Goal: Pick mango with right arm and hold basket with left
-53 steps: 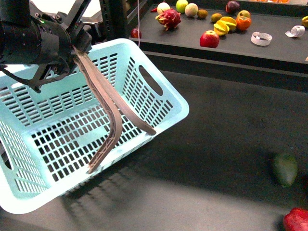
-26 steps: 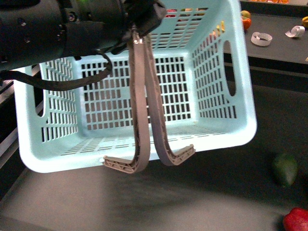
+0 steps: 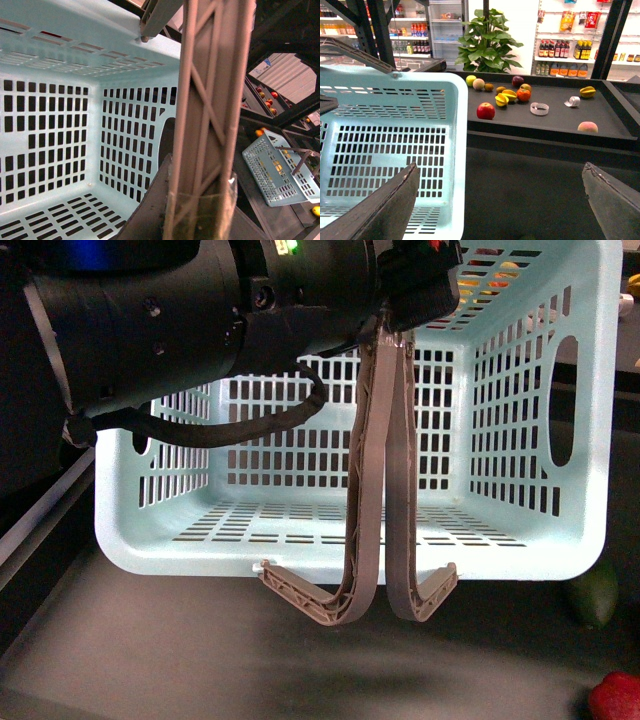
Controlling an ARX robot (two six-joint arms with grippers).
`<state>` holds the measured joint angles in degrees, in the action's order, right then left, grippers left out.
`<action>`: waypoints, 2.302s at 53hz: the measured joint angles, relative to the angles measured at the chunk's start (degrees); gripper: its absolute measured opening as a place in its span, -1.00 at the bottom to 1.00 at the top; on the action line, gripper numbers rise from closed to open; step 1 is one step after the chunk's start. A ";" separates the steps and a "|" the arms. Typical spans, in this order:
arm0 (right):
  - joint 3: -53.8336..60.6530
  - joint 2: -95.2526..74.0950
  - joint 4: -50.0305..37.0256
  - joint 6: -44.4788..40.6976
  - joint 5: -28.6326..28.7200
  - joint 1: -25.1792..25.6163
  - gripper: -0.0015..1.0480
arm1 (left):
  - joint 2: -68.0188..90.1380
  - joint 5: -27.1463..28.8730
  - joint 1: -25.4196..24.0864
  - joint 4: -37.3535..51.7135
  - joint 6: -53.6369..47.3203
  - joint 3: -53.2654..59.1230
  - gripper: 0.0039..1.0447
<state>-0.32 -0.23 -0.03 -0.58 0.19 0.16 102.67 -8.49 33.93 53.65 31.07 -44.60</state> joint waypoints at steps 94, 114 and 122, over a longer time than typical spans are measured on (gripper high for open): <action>-30.77 -142.38 -60.98 -10.23 8.50 29.24 0.85 | 0.50 0.55 0.48 -0.37 -0.96 -0.33 -0.87; -39.63 -149.94 -56.04 -10.51 6.21 30.60 0.85 | 0.50 0.55 0.48 -0.37 -0.96 -0.33 -0.87; -43.10 -152.02 -54.16 -9.86 4.83 30.42 0.85 | 0.50 0.55 0.48 -0.37 -0.96 -0.33 -0.87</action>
<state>-43.42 -152.24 -54.19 -10.44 5.02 30.59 103.18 -7.94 34.41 53.28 30.11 -44.93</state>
